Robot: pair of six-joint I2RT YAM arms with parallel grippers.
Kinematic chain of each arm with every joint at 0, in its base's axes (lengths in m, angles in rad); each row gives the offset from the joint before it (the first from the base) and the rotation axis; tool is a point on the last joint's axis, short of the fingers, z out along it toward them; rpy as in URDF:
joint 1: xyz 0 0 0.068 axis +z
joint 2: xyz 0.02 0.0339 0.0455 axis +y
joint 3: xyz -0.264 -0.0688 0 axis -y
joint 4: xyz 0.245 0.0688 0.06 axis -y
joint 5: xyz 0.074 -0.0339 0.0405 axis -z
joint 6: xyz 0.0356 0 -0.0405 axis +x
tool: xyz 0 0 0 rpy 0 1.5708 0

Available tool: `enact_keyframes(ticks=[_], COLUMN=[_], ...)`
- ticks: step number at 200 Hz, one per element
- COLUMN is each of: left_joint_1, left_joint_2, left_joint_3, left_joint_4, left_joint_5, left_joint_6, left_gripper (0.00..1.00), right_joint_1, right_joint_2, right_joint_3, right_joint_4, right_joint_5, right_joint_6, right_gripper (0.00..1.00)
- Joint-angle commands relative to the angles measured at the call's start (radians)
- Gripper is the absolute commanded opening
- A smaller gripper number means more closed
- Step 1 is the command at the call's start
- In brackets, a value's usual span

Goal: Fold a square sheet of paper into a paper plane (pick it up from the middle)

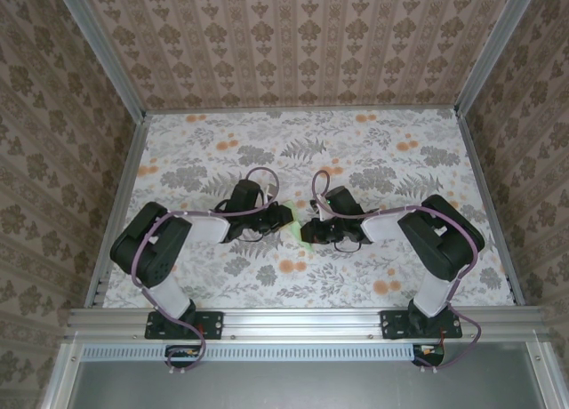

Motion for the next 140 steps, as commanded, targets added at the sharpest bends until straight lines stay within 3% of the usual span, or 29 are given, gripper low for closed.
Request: enact_keyframes(ticks=[1, 55, 140], left_joint_1=[-0.007, -0.007, -0.007], left_joint_2=[0.035, 0.079, 0.080], left_joint_3=[-0.003, 0.007, 0.008], left_joint_4=[0.039, 0.030, 0.021], left_joint_5=[0.019, 0.006, 0.008], left_joint_6=[-0.018, -0.032, -0.032], left_gripper=[0.19, 0.17, 0.16], right_joint_1=[0.004, 0.003, 0.009], right_joint_2=[0.036, -0.019, -0.131], right_joint_3=[0.005, 0.041, 0.046], right_joint_4=[-0.050, -0.099, -0.282], right_joint_5=[-0.008, -0.048, -0.004], right_joint_6=[0.000, -0.001, -0.066], right_gripper=[0.18, 0.22, 0.25])
